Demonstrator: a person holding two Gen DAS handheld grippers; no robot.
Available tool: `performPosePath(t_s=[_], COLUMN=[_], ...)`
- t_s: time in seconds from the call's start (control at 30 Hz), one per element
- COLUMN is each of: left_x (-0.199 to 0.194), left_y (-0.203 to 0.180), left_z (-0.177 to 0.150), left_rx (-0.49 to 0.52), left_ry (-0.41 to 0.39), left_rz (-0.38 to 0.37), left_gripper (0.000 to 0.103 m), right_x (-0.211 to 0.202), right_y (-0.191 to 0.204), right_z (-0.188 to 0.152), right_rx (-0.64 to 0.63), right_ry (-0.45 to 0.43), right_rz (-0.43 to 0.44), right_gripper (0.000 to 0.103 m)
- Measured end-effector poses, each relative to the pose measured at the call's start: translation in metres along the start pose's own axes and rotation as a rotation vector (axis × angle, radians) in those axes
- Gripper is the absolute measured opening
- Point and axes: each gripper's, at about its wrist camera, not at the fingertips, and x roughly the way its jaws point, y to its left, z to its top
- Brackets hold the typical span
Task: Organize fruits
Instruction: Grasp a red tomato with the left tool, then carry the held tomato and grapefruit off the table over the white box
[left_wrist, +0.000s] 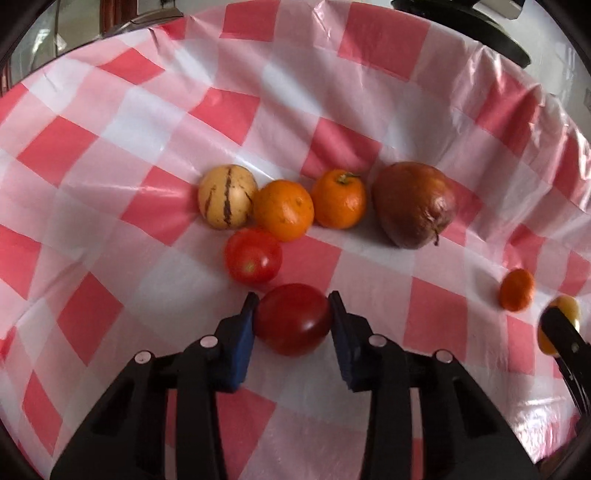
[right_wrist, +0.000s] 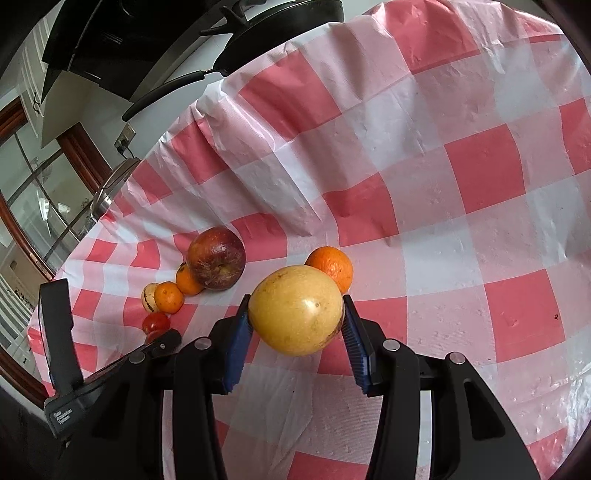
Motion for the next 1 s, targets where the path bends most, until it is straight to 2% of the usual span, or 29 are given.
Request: performPosePath(t_s=[0.2,0.3,0.43,0.63,0.77,1.0], left_x=[-0.026,-0.039,-0.041,-0.039,-0.043,-0.055], left_y=[0.019,0.022,0.022,0.015,0.015,0.022], left_z=[-0.015,-0.028,-0.036,-0.030,-0.028,-0.027], left_rx=[-0.029,-0.022,-0.022,-0.011,-0.021,-0.041], left_ry=[-0.026,-0.051,-0.038,-0.057,-0.072,-0.145], left_rz=[-0.057,-0.058,-0.064,-0.065,-0.097,-0.093], left_gripper=[0.038,0.038,0.038,0.038,0.038,0.038], right_x=[0.001,0.002,0.002,0.001,0.002,-0.004], right_y=[0.000,-0.002,-0.001,-0.001,-0.002,-0.008], right_z=[-0.002,-0.001,-0.001,-0.001,-0.001,0.001], right_rx=[-0.003,0.002,-0.002,0.002,0.009,0.044], right_ry=[0.004,0.005,0.005,0.004,0.004,-0.039], right_rz=[0.010,0.010,0.010,0.013,0.038,0.048], right_gripper=[0.047,0.047,0.047,0.047,0.047,0.047])
